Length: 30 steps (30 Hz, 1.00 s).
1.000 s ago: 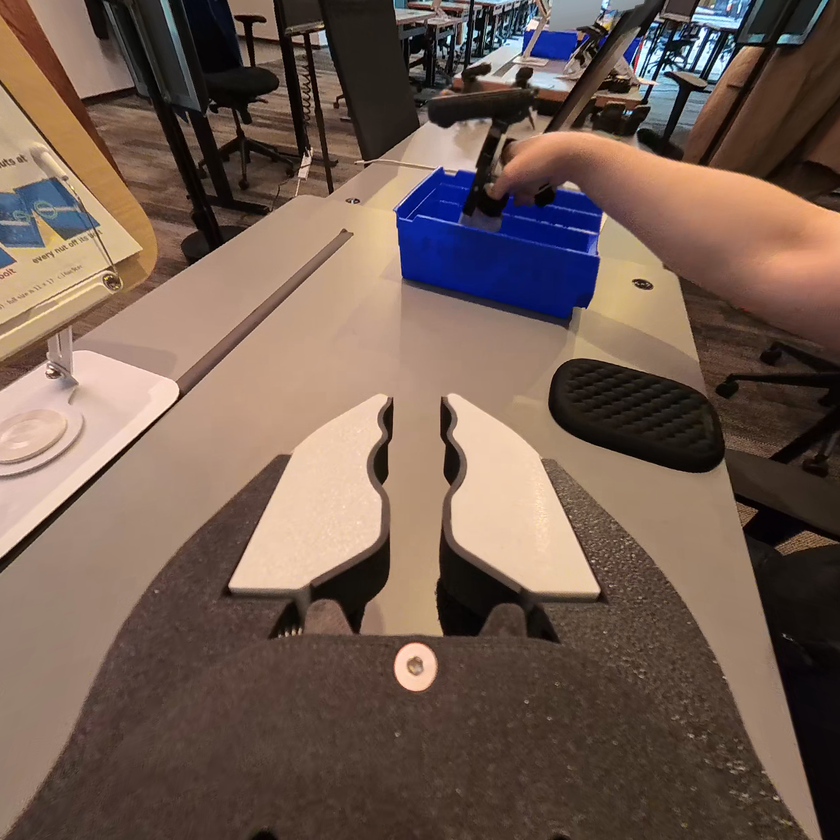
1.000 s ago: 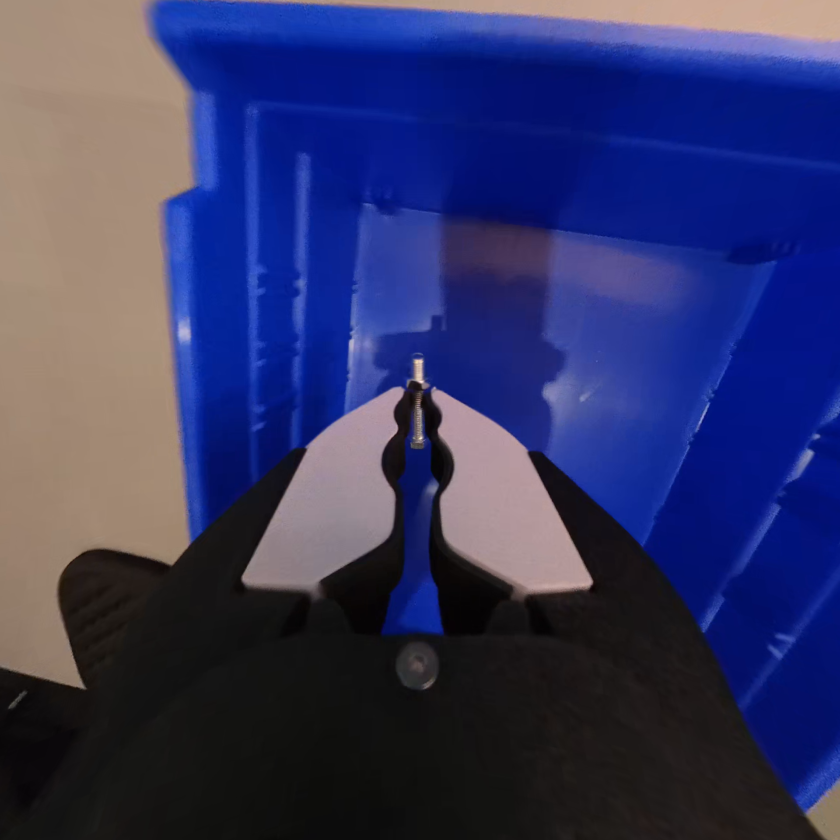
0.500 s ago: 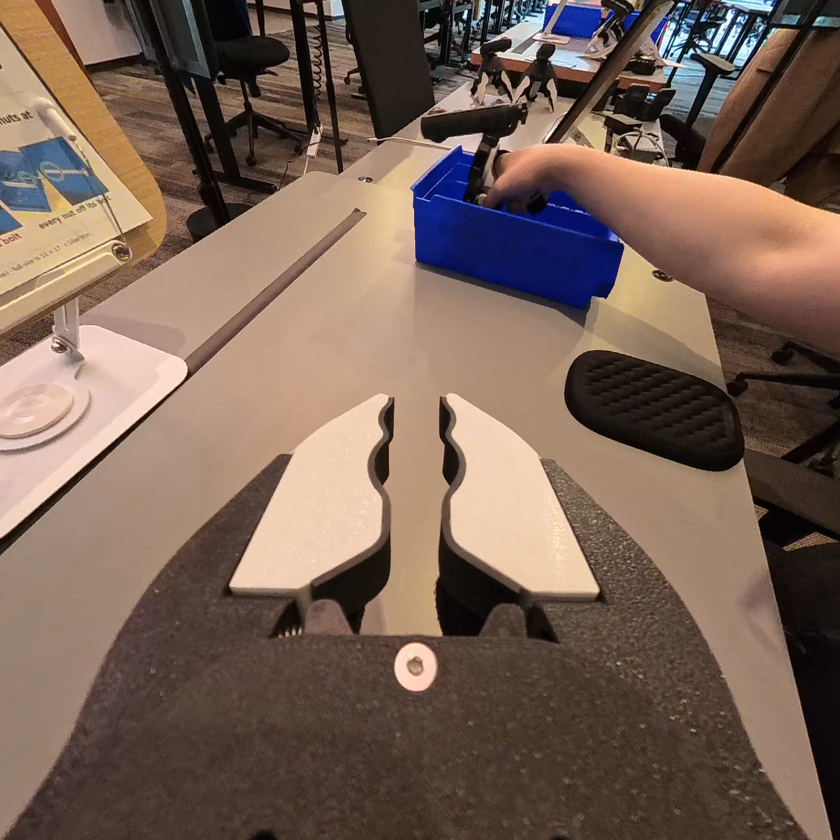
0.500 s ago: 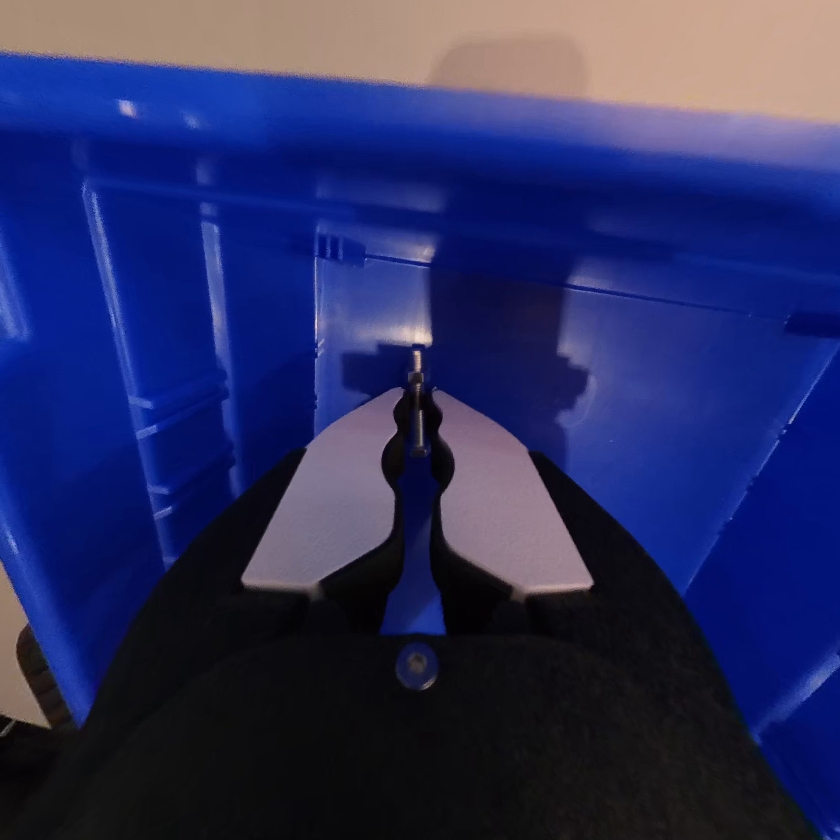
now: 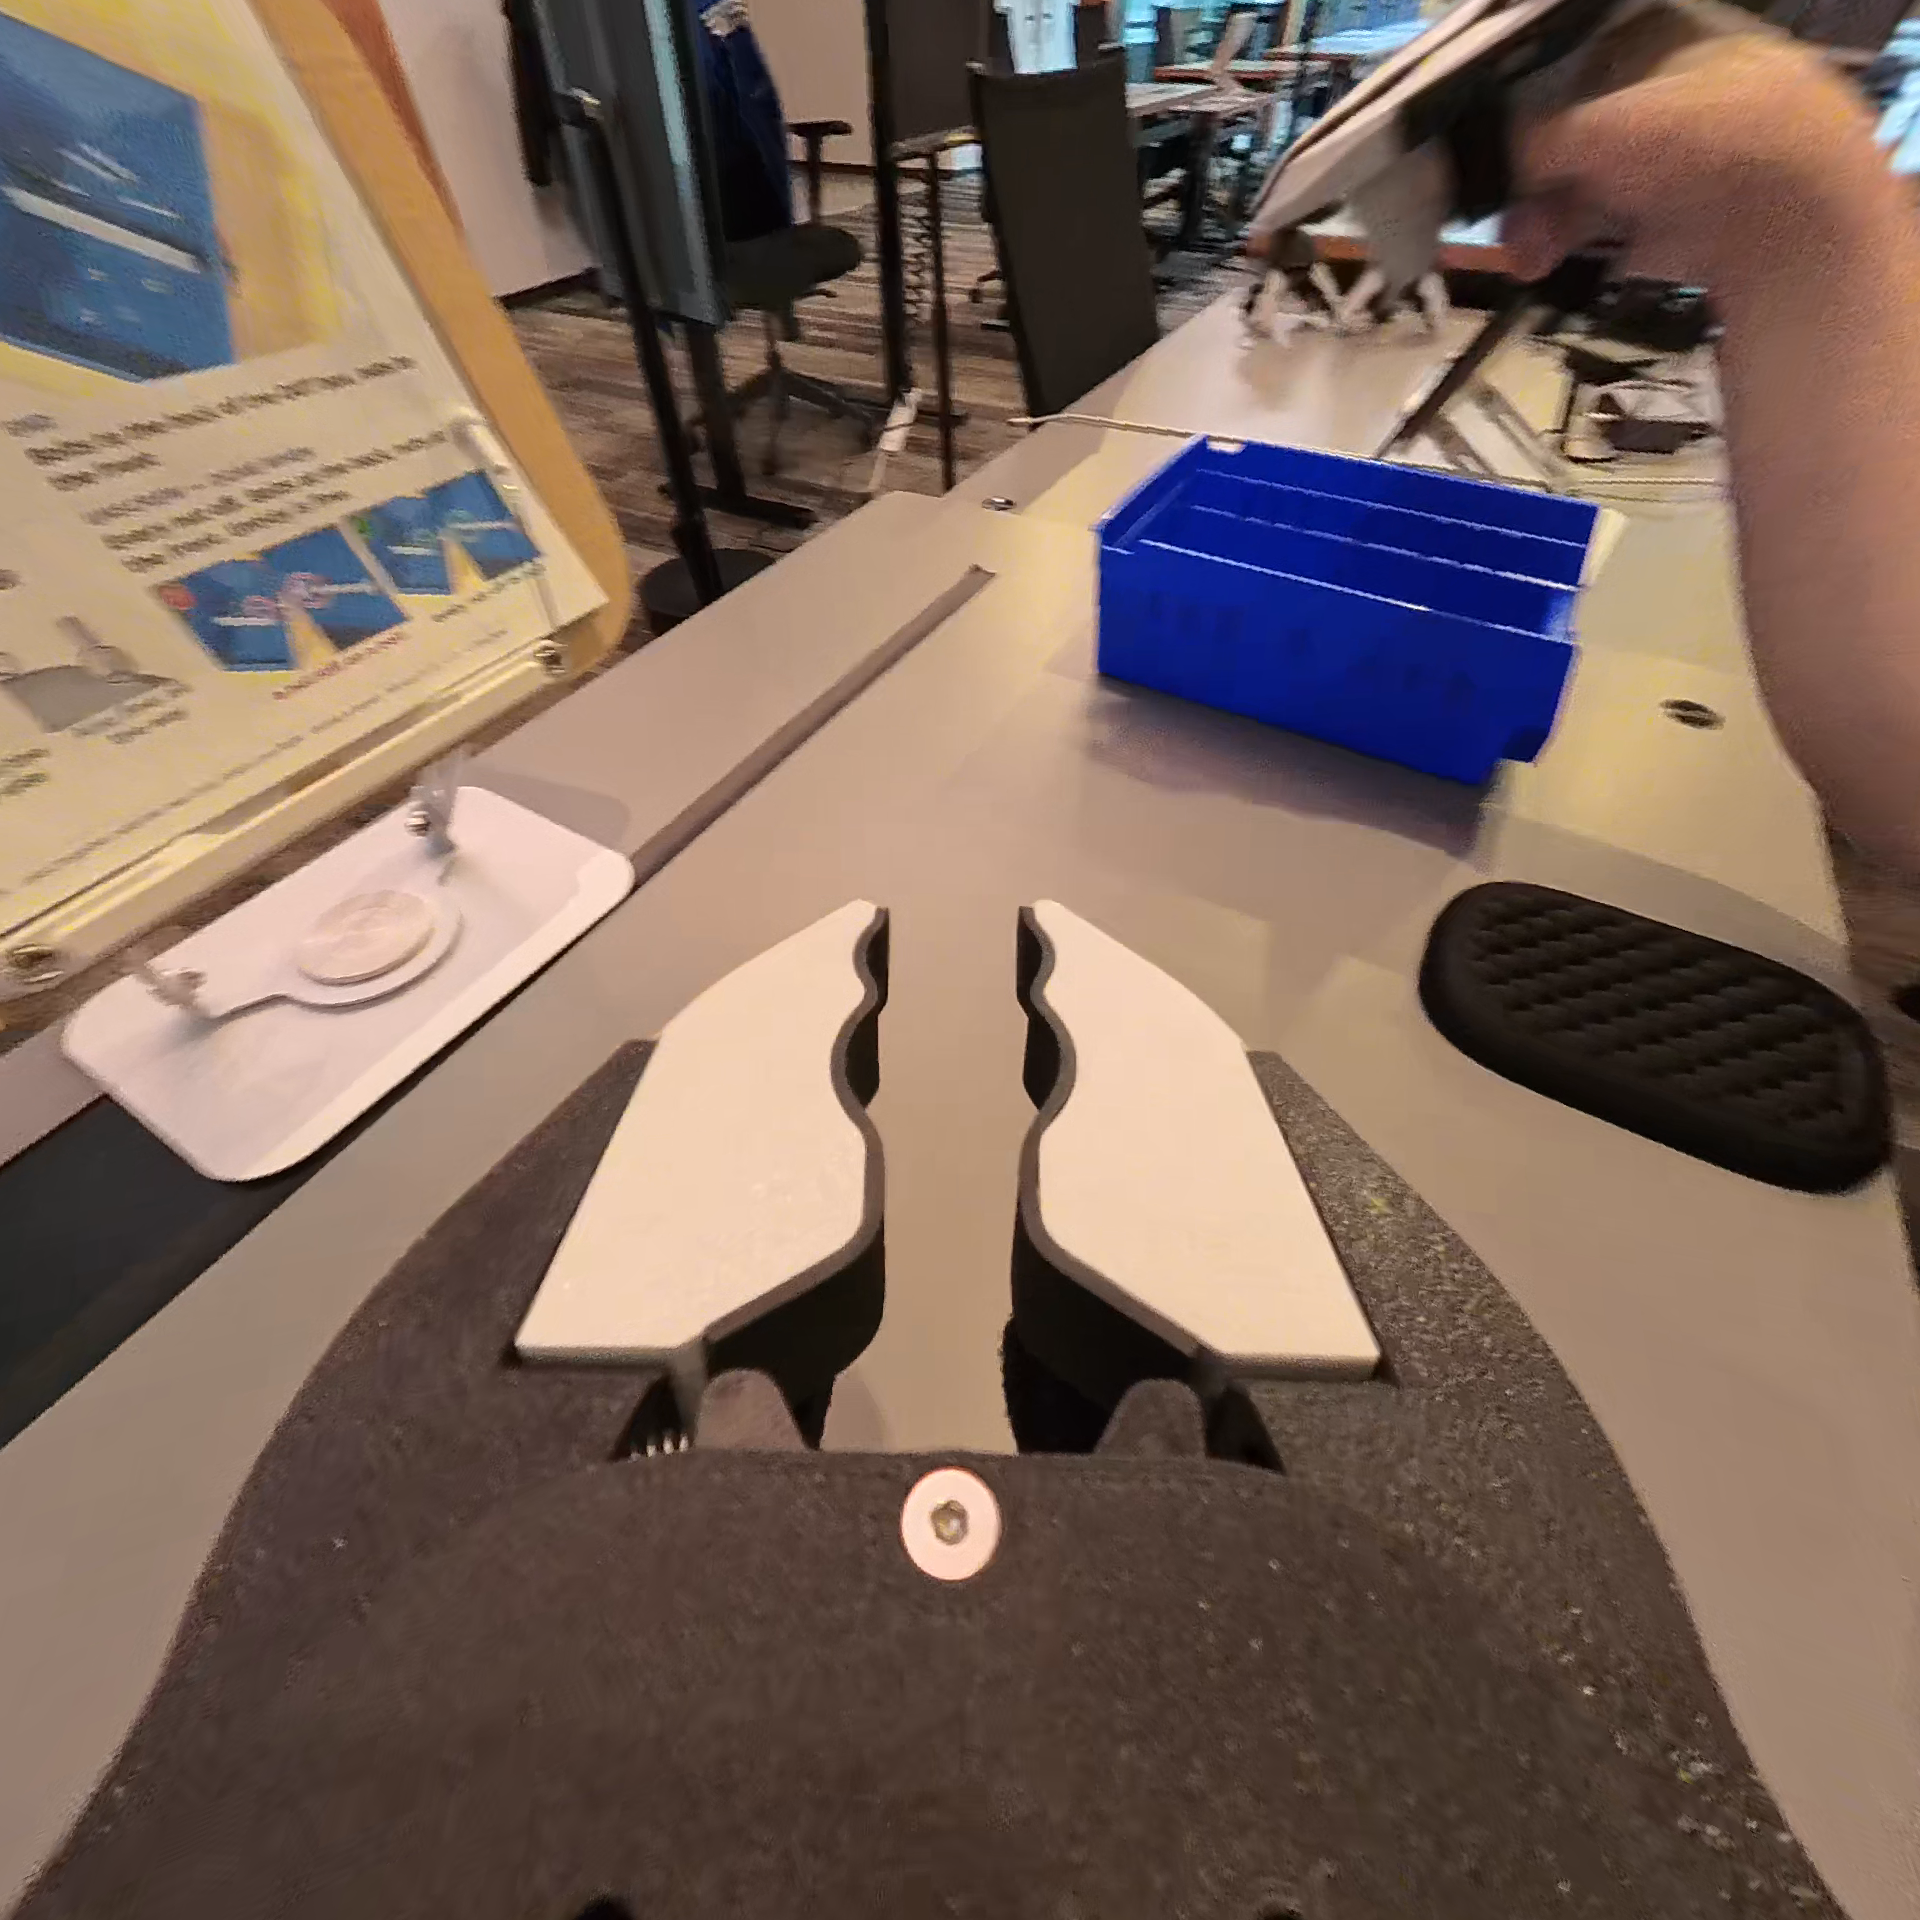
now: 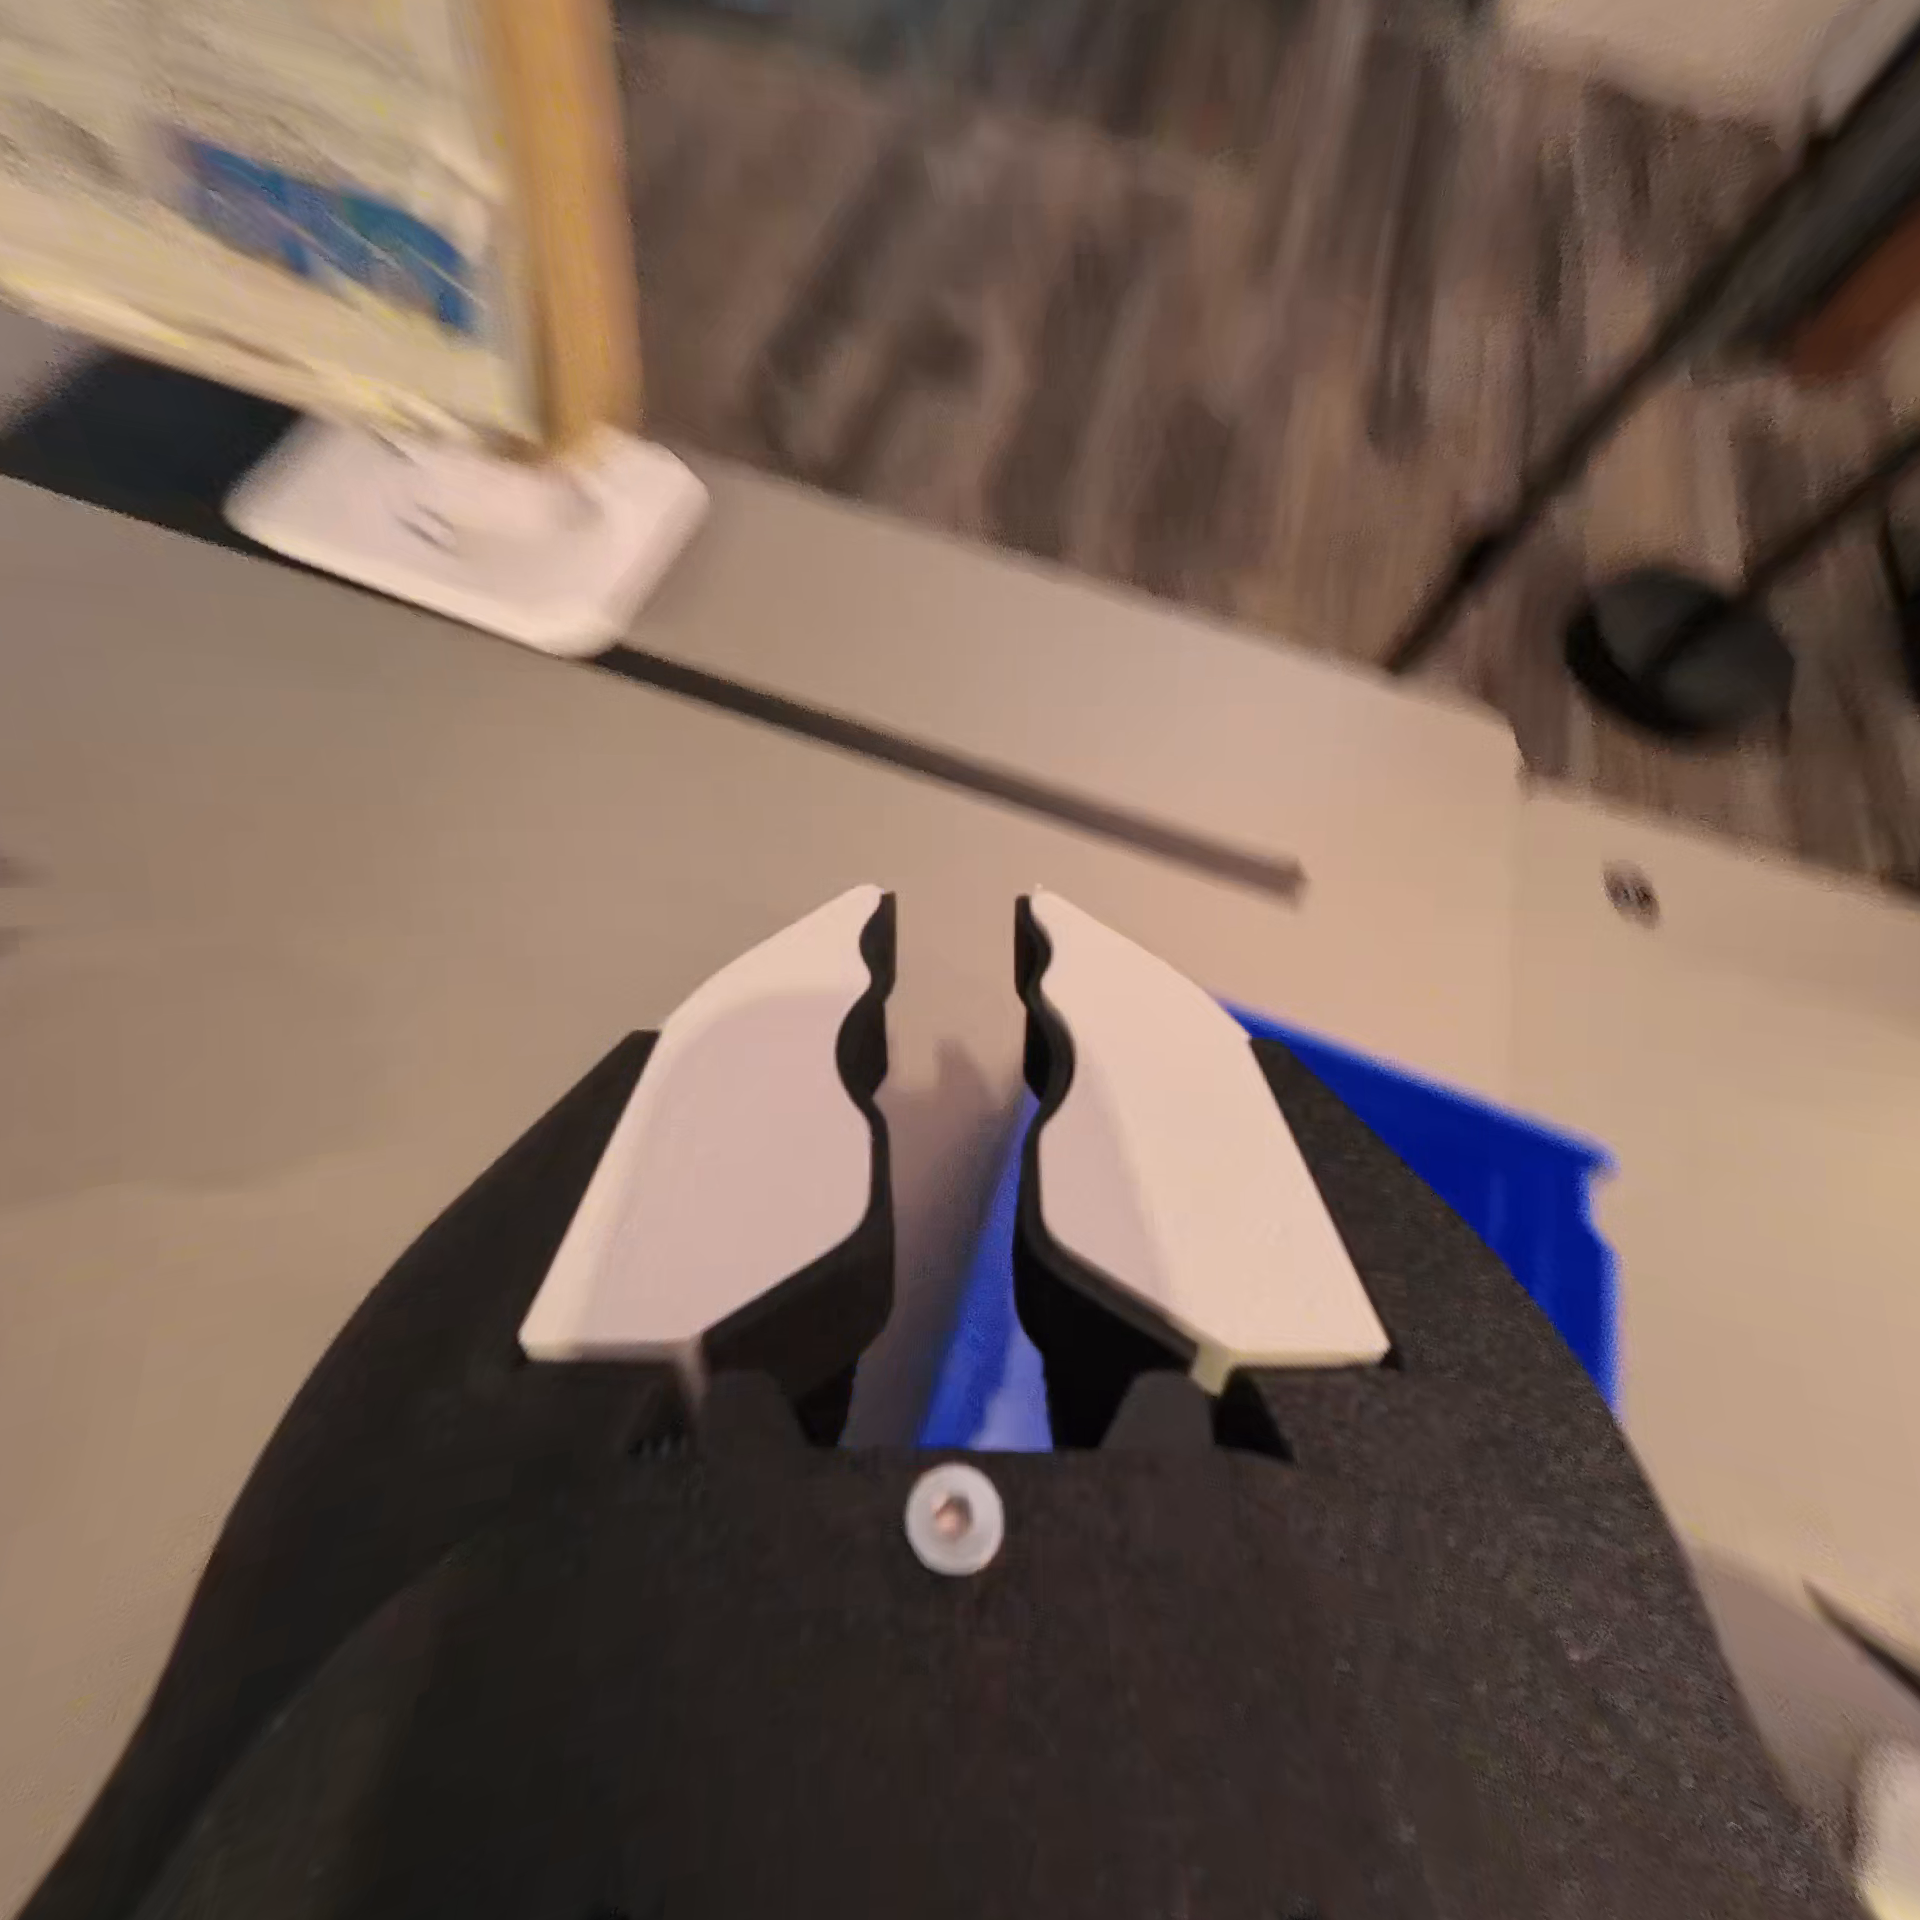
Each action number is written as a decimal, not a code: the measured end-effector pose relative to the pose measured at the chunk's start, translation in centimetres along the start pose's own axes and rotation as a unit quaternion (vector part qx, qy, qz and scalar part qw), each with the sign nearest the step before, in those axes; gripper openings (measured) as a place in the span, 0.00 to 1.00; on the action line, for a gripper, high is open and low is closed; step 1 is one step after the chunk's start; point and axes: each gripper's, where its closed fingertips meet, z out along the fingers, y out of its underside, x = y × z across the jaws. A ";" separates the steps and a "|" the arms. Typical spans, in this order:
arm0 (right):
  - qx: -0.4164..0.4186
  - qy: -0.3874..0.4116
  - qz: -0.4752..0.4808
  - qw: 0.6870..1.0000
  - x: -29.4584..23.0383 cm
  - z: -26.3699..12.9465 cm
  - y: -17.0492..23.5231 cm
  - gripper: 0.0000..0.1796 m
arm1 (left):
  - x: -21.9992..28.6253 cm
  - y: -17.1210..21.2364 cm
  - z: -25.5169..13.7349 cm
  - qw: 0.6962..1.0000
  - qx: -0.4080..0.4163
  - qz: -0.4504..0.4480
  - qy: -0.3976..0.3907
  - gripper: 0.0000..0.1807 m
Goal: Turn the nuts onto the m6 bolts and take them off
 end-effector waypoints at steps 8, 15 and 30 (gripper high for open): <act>0.254 -0.263 -0.055 0.929 -23.5 -1.9 -7.9 0.16 | -3.8 0.3 -1.0 0.994 0.017 0.003 -0.109 0.13; 0.216 -0.216 -0.122 0.945 -26.7 3.5 -5.7 0.15 | -3.7 0.6 -2.7 0.992 -0.028 0.009 -0.122 0.12; 0.163 -0.212 -0.142 0.953 -26.3 6.5 -4.0 0.14 | -11.2 14.7 -29.0 0.915 -0.268 -0.099 -0.287 0.08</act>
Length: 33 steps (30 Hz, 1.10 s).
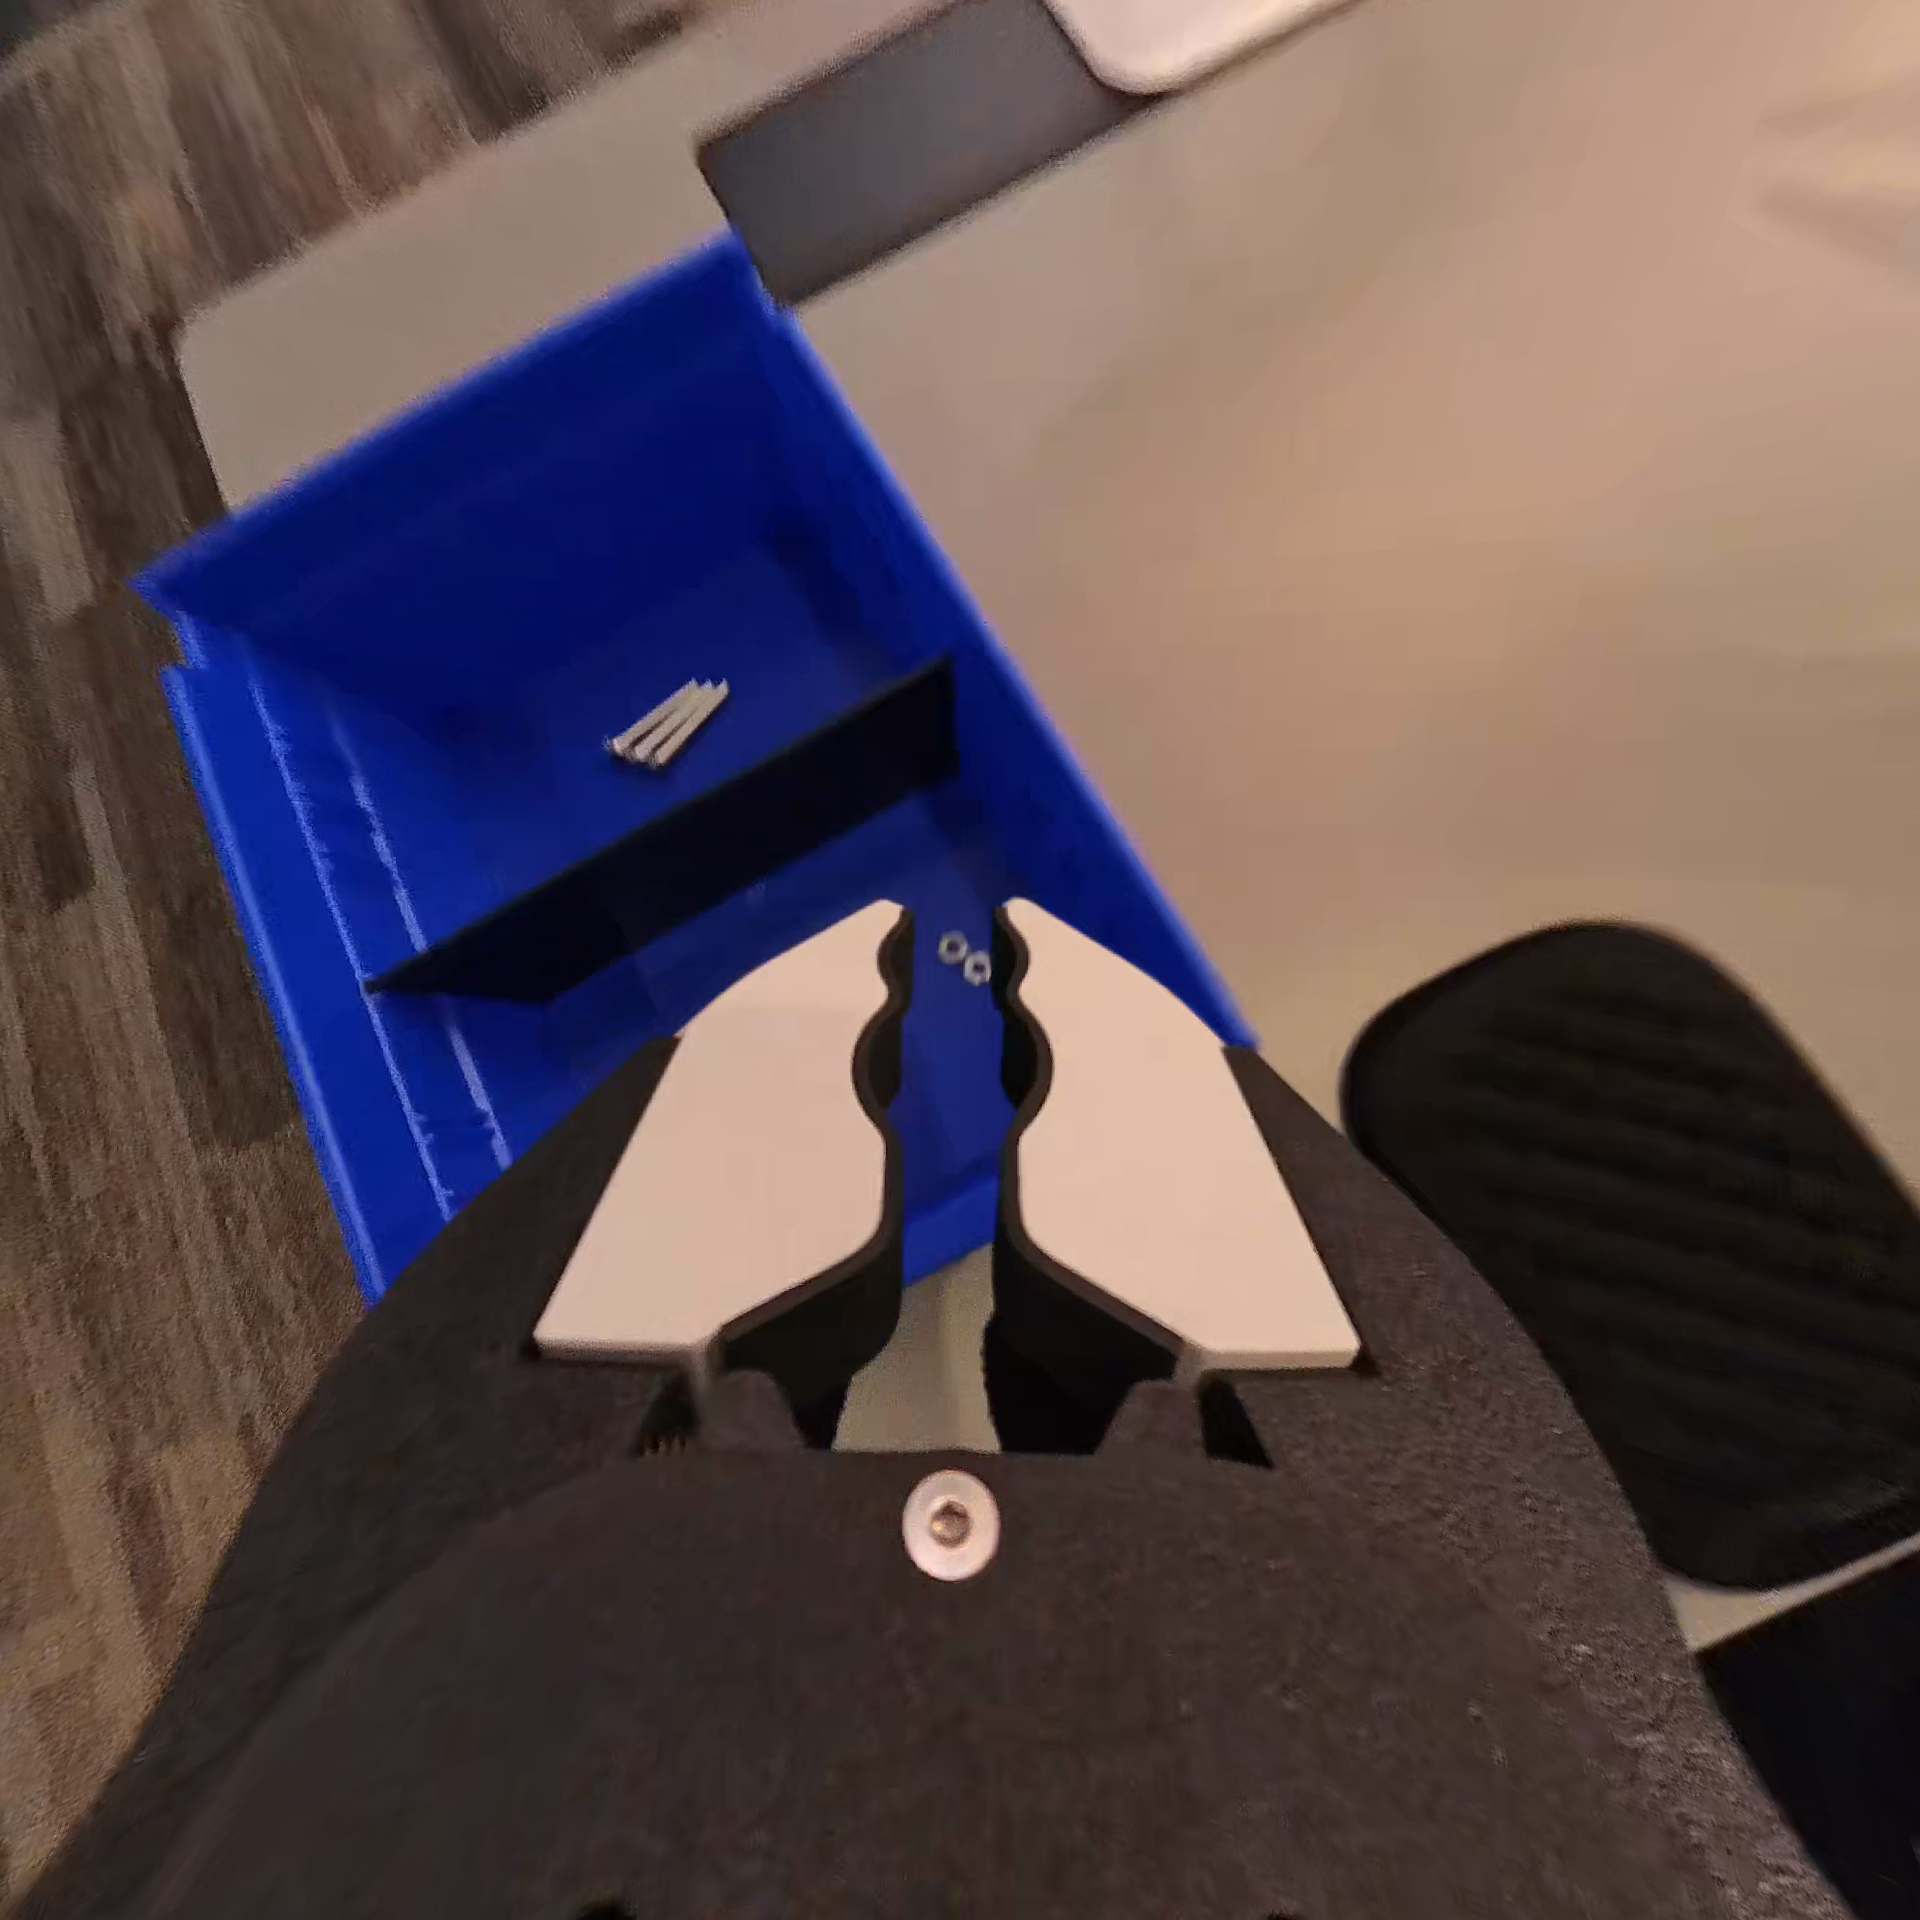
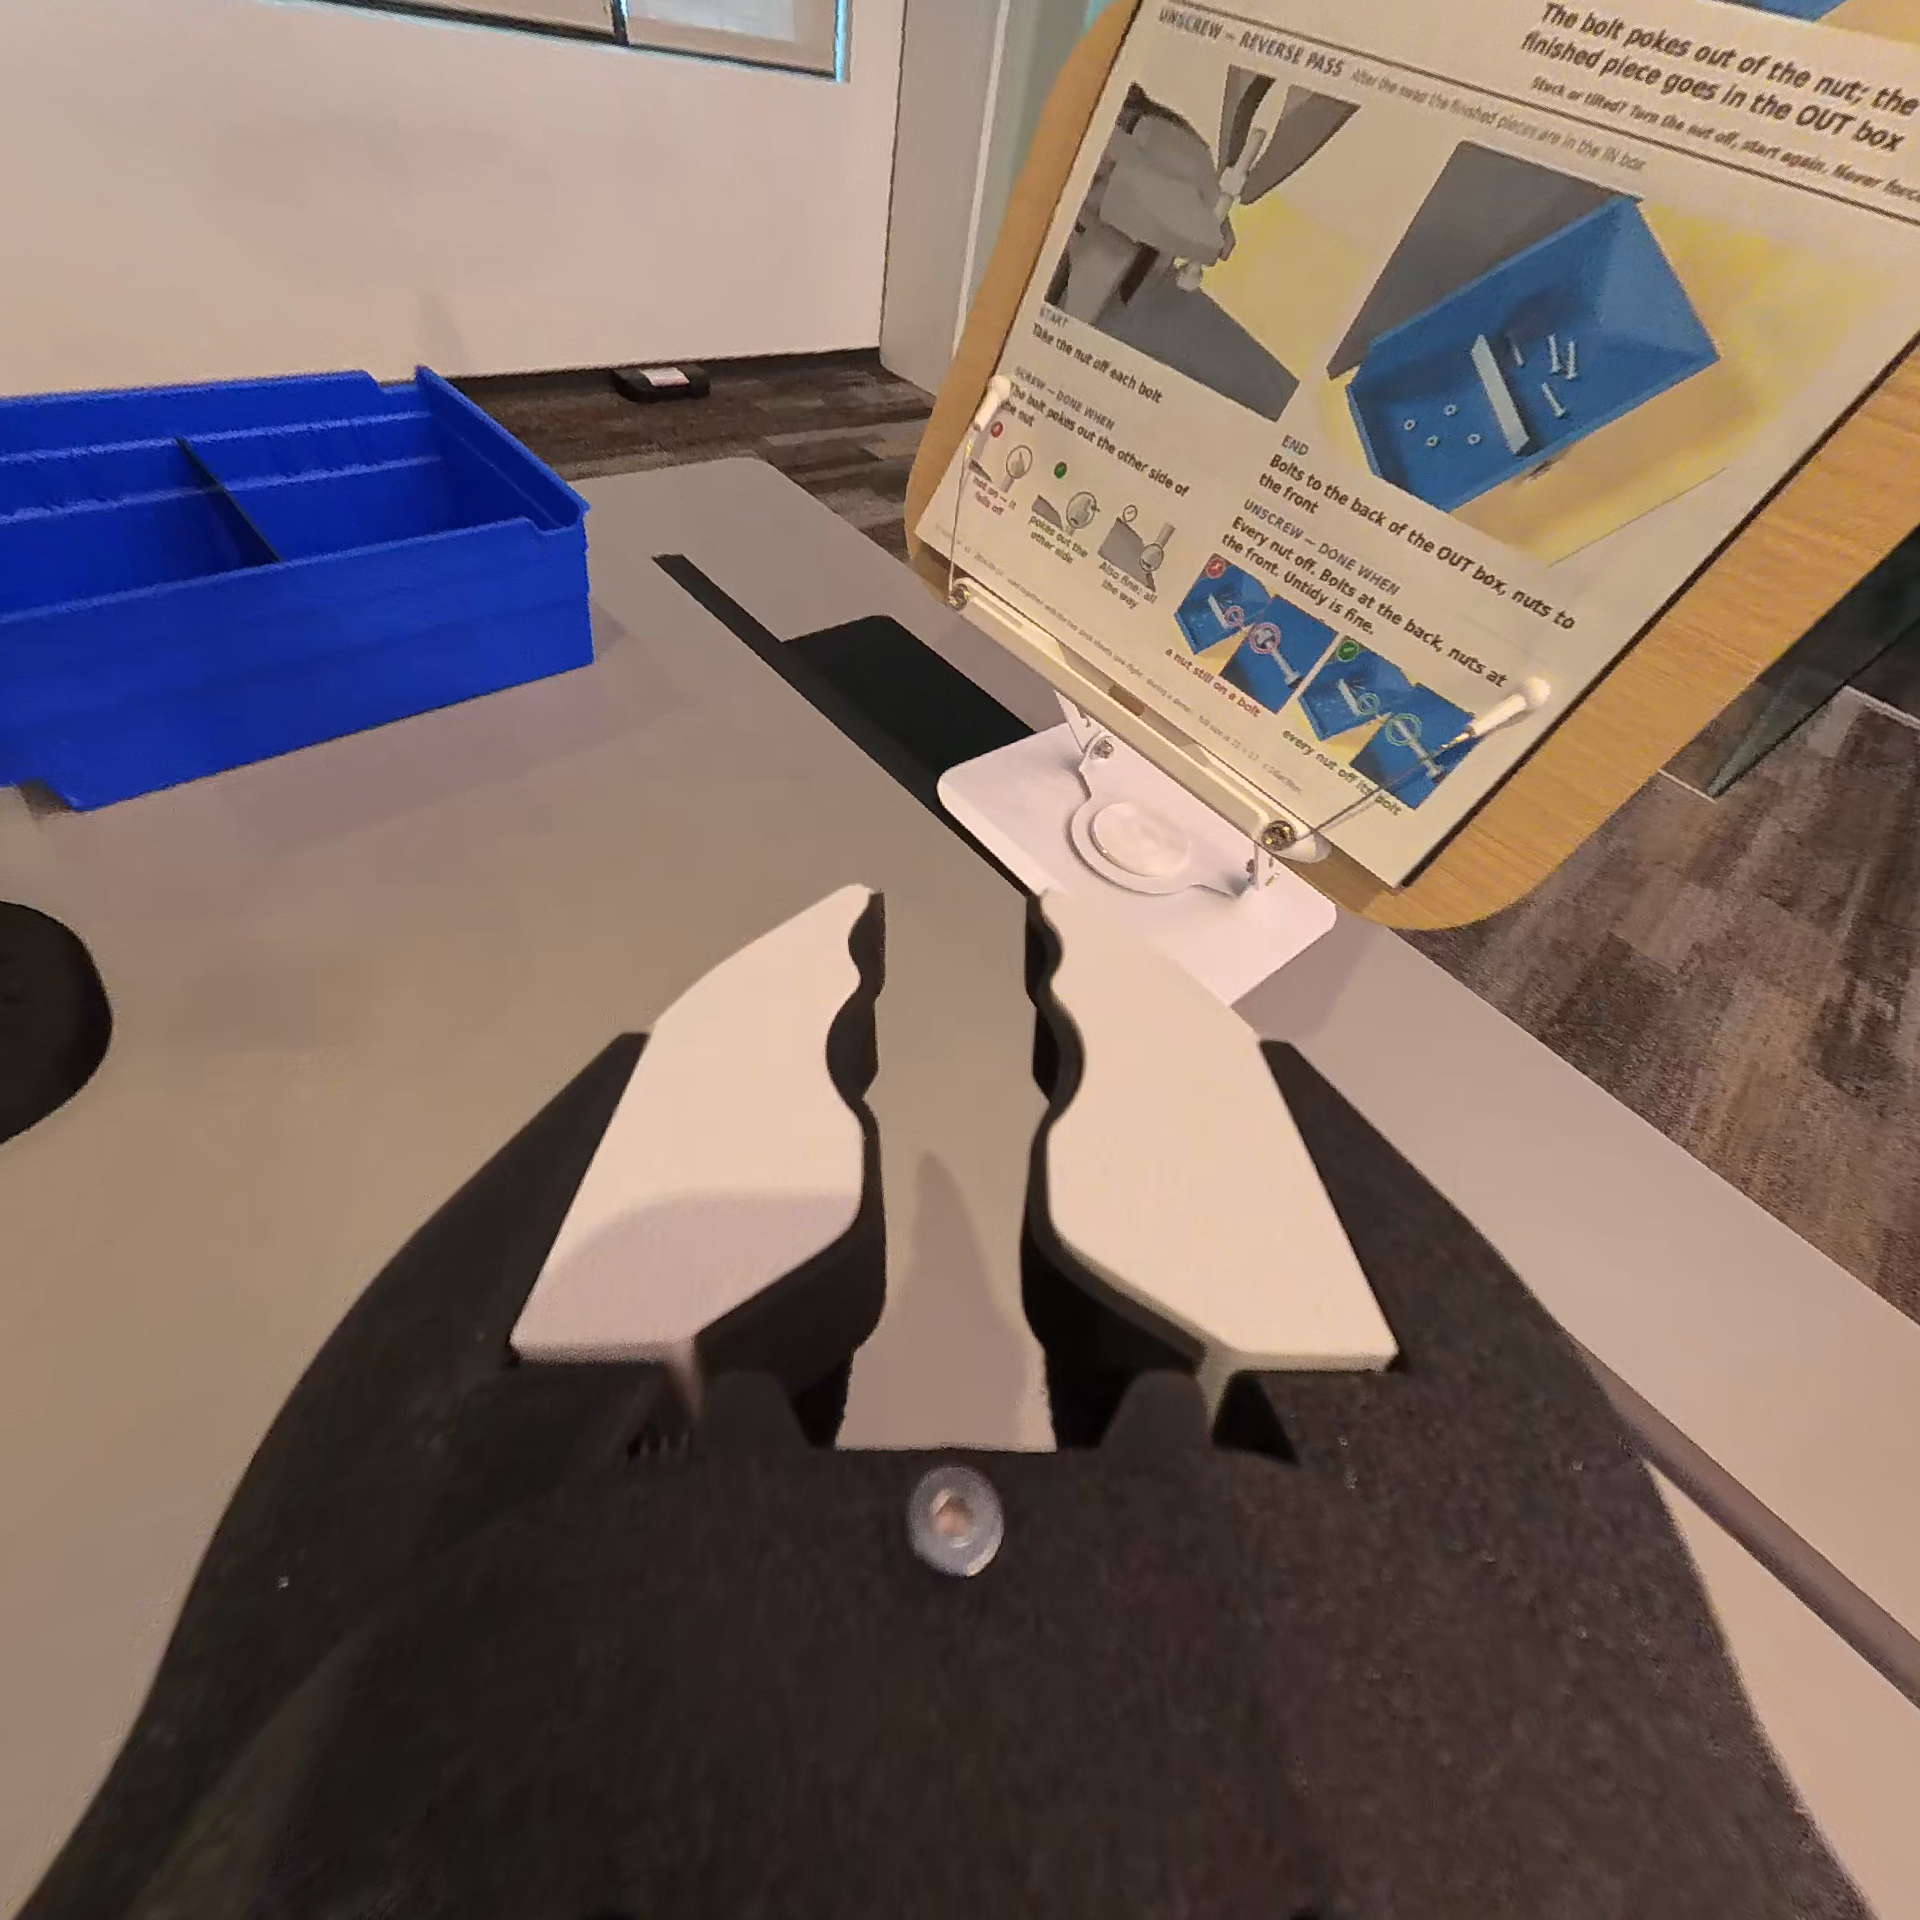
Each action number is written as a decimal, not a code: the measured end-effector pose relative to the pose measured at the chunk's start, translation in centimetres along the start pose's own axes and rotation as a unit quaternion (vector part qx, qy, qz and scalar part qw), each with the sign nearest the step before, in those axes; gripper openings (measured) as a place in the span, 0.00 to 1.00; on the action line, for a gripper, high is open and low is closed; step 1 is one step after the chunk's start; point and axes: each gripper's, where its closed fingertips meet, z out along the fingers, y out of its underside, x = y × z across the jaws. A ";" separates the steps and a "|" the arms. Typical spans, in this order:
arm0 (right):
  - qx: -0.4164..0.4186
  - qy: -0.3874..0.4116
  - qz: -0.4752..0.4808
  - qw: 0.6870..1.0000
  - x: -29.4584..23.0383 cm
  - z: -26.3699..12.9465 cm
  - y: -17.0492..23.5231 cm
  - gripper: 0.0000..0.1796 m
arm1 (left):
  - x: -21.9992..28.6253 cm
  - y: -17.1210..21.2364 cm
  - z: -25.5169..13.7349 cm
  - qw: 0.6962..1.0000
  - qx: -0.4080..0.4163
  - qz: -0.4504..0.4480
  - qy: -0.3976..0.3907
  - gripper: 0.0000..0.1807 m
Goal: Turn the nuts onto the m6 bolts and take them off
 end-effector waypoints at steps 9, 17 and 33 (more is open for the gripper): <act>-0.028 0.024 0.001 0.999 0.7 -0.2 1.1 0.14 | -2.3 4.8 5.7 0.996 -0.080 0.018 0.023 0.06; -0.040 0.028 -0.004 0.999 0.7 -0.6 1.6 0.14 | -2.5 7.6 10.4 0.978 -0.125 0.144 0.088 0.11; -0.024 0.008 0.014 1.000 1.8 -1.8 1.9 0.13 | -3.1 8.5 11.0 0.938 -0.144 0.282 0.140 0.10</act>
